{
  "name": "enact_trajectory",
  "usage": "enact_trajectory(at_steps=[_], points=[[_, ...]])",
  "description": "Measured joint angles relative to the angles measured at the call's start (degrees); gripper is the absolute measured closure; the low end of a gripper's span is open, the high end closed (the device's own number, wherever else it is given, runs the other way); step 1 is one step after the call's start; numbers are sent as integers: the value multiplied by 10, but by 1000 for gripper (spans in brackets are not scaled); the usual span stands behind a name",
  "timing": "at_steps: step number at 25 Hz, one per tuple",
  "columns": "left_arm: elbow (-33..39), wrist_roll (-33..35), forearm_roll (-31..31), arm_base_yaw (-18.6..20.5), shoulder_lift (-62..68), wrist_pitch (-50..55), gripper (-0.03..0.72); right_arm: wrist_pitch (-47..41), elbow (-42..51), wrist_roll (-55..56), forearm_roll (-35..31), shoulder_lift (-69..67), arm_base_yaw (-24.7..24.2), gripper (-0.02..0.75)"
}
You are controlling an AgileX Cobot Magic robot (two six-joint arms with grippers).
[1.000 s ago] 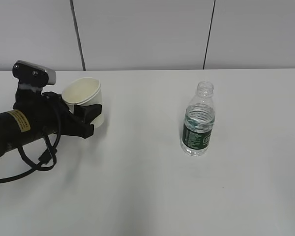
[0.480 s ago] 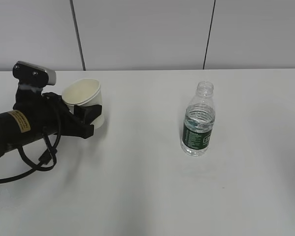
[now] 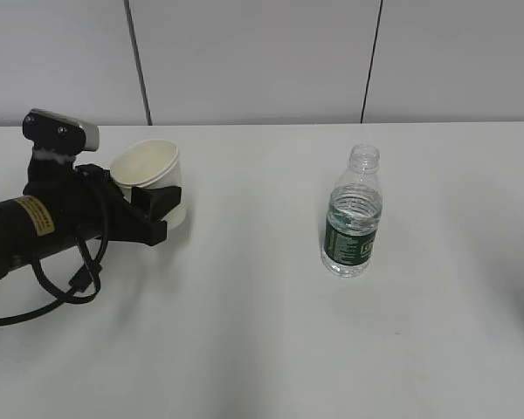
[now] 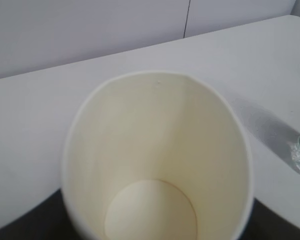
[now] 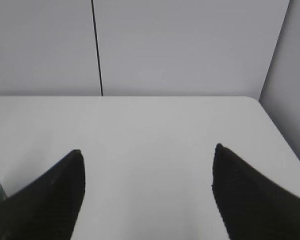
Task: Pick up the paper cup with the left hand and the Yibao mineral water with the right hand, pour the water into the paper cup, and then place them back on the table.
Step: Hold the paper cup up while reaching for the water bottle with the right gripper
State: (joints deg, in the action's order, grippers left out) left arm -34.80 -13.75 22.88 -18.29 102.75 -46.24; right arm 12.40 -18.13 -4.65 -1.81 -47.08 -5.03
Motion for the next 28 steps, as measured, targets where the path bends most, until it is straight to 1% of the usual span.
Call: enact_trajectory(at_steps=[3, 5, 8, 11, 13, 16, 19, 23, 25, 28], points=[[0, -1, 0, 0, 0, 0, 276, 57, 7, 4, 31, -81, 0, 153], [0, -1, 0, 0, 0, 0, 276, 89, 7, 22, 67, -130, 0, 153], [0, -1, 0, 0, 0, 0, 276, 137, 7, 68, 162, -202, 0, 153], [0, -1, 0, 0, 0, 0, 276, 203, 7, 115, 259, -268, 0, 153], [0, -1, 0, 0, 0, 0, 276, 247, 7, 136, 286, -304, 1, 153], [0, -1, 0, 0, 0, 0, 276, 272, 7, 146, 294, -337, 19, 153], [0, -1, 0, 0, 0, 0, 276, 282, 7, 147, 292, -359, 57, 153], [0, -1, 1, 0, 0, 0, 276, 311, 5, 122, 253, -396, 112, 153], [0, -1, 1, 0, 0, 2, 276, 331, 2, 115, 232, -417, 129, 153], [0, -1, 1, 0, 0, 7, 276, 376, -5, 111, 222, -456, 140, 141]])
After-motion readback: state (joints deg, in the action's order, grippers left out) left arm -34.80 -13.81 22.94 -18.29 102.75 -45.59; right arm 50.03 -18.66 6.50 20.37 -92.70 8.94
